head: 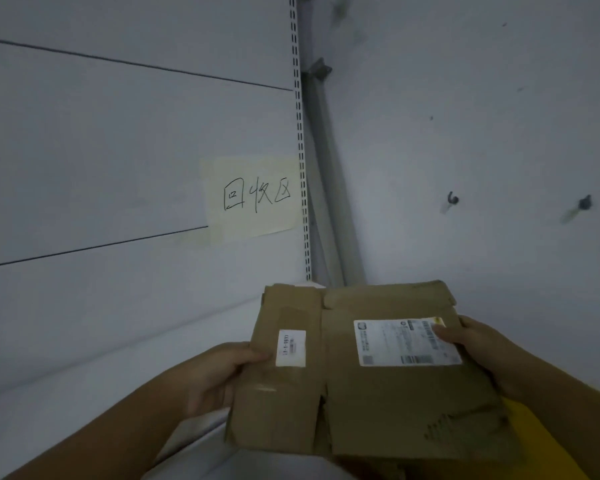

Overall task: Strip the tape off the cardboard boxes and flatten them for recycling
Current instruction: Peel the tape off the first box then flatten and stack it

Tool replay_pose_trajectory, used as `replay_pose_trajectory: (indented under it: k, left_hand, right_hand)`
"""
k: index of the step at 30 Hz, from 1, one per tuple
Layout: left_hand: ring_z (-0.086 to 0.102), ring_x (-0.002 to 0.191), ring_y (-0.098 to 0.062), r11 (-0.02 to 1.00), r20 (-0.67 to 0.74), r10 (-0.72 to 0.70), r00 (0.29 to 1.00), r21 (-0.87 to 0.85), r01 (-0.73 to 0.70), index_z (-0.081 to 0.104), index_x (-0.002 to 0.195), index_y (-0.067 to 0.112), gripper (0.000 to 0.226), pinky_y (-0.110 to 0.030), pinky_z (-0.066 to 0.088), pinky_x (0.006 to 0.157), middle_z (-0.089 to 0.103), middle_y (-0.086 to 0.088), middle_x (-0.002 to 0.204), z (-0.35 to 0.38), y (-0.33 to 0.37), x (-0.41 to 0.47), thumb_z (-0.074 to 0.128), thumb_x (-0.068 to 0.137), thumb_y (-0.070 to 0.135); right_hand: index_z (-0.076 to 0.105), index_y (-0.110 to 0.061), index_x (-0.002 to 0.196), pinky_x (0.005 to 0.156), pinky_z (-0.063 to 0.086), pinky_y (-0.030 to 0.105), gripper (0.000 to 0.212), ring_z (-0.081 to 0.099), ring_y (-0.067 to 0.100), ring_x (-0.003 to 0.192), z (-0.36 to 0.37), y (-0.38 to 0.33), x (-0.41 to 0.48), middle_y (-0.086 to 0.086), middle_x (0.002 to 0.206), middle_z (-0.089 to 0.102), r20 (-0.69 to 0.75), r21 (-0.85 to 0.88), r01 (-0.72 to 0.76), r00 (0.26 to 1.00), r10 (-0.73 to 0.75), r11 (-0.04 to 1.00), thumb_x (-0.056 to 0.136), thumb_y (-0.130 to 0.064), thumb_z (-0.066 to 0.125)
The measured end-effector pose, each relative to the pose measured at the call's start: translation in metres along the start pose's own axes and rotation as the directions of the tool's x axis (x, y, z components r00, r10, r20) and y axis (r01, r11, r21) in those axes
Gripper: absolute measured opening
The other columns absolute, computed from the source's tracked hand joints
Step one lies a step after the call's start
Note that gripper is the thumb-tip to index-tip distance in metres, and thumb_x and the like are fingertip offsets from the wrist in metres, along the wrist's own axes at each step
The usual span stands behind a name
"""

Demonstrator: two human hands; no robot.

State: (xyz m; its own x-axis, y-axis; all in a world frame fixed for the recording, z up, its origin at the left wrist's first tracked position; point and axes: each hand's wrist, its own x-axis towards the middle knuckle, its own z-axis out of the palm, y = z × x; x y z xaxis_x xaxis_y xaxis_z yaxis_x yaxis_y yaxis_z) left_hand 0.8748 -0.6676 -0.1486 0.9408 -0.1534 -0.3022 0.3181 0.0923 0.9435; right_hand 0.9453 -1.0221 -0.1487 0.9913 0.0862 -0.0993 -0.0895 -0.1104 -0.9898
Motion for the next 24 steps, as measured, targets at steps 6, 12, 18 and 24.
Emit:
replay_pose_trajectory:
  k: [6,12,18,24]
  left_hand:
    - [0.068,0.098,-0.032,0.989,-0.168,0.123,0.978,-0.061,-0.135,0.063,0.116,0.008,0.04,-0.036,0.056,0.074,0.07,-0.016,0.111,-0.031,0.023,0.055,0.064,0.076,0.013]
    - [0.065,0.104,-0.034,0.993,-0.195,0.079,0.978,-0.066,-0.094,0.058,0.122,0.01,0.049,-0.043,0.05,0.09,0.068,-0.016,0.114,-0.036,0.022,0.107,0.066,0.074,0.006]
    - [0.059,0.115,-0.033,0.997,-0.181,0.014,0.983,0.072,-0.001,0.058,0.125,0.012,0.043,-0.044,0.043,0.101,0.064,-0.015,0.123,-0.053,0.041,0.114,0.064,0.083,0.006]
    - [0.066,0.099,-0.026,0.907,-0.526,0.141,0.839,0.408,0.104,0.063,0.116,0.03,0.035,-0.039,0.048,0.094,0.069,-0.006,0.112,-0.036,0.062,0.111,0.069,0.081,0.029]
  right_hand:
    - [0.057,-0.011,0.112,0.083,0.054,0.047,0.03,0.068,0.031,0.089,0.025,-0.018,0.082,0.014,0.1,0.071,0.123,-0.082,0.061,0.991,-0.05,0.995,0.087,-0.028,0.06]
    - [0.068,-0.004,0.095,0.058,0.055,0.042,0.032,0.068,0.033,0.066,-0.003,-0.019,0.157,0.017,0.077,0.071,0.162,0.138,0.084,0.981,-0.107,0.987,0.077,-0.03,0.064]
    - [0.058,0.003,0.12,0.071,0.057,0.04,0.05,0.064,0.04,0.099,-0.019,-0.033,0.227,0.029,0.115,0.061,0.694,-0.17,-0.029,0.706,0.14,0.985,0.077,-0.017,0.072]
    - [0.066,0.002,0.105,0.081,0.049,0.051,0.033,0.064,0.041,0.094,-0.003,-0.039,0.263,0.026,0.103,0.067,0.751,-0.213,0.124,0.655,0.082,0.969,0.076,-0.015,0.069]
